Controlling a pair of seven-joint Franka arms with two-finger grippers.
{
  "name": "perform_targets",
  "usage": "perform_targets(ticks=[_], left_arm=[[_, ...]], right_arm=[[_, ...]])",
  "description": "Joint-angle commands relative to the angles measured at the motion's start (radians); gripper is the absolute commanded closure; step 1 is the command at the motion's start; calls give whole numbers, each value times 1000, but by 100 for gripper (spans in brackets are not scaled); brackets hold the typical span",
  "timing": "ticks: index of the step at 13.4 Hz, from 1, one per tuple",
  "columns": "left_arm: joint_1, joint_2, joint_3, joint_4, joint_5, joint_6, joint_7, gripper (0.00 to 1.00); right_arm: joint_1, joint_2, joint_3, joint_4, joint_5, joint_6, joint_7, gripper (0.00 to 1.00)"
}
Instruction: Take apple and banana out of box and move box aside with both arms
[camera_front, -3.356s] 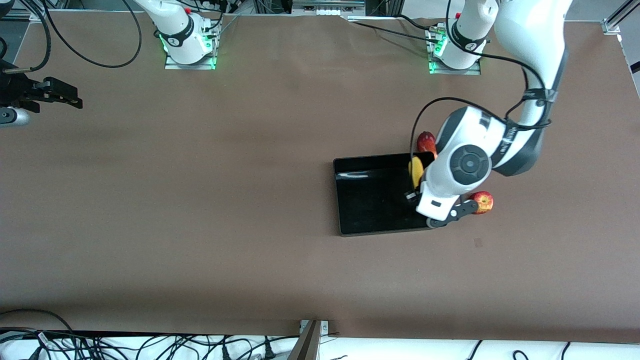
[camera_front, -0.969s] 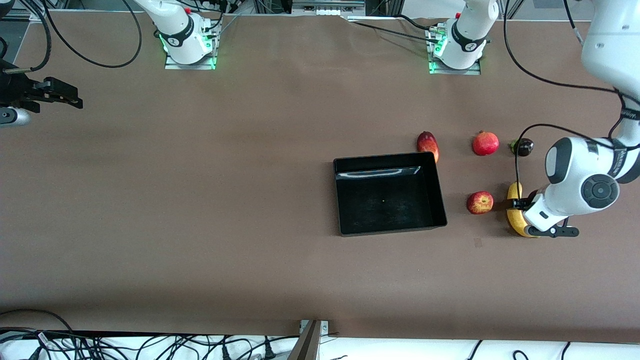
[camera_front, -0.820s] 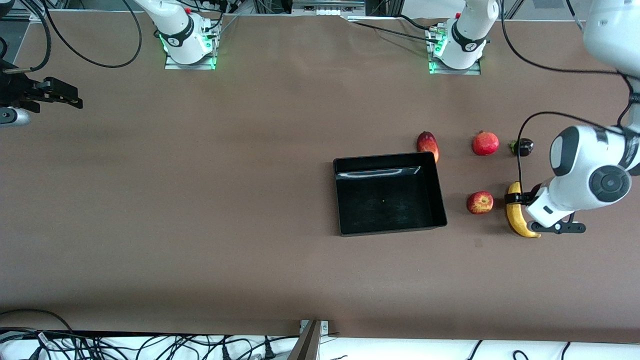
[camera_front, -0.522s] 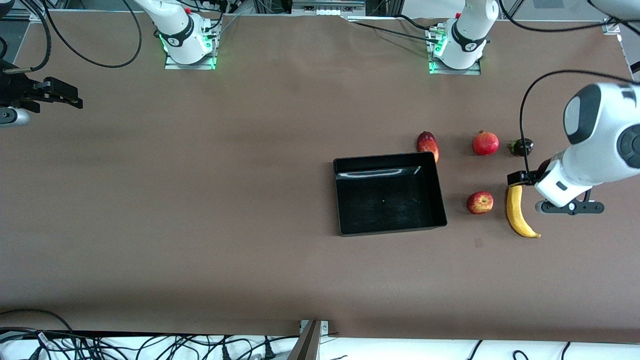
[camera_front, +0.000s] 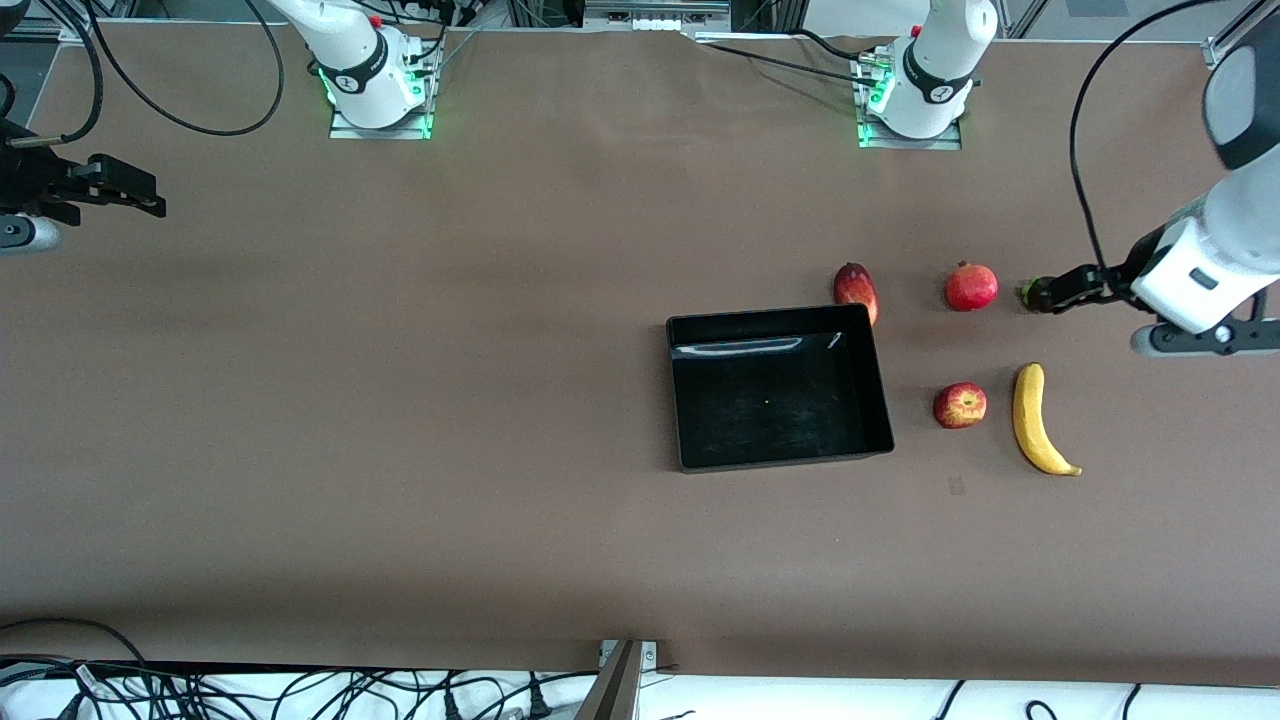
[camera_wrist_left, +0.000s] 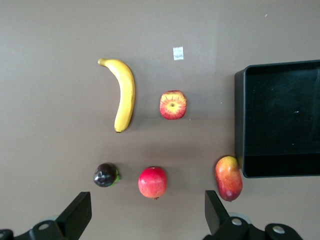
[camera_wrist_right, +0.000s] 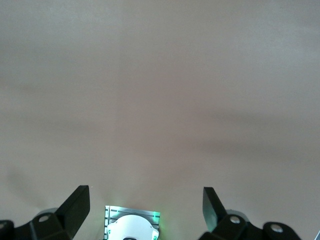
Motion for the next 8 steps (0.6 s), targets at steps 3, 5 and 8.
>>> perform_targets(ticks=[3, 5, 8], left_arm=[[-77, -55, 92, 49, -51, -51, 29, 0], [-108, -53, 115, 49, -53, -45, 39, 0], [-126, -56, 118, 49, -54, -42, 44, 0]], right_arm=[[13, 32, 19, 11, 16, -17, 8, 0], [63, 69, 22, 13, 36, -10, 9, 0], [173, 143, 22, 54, 56, 71, 139, 0]])
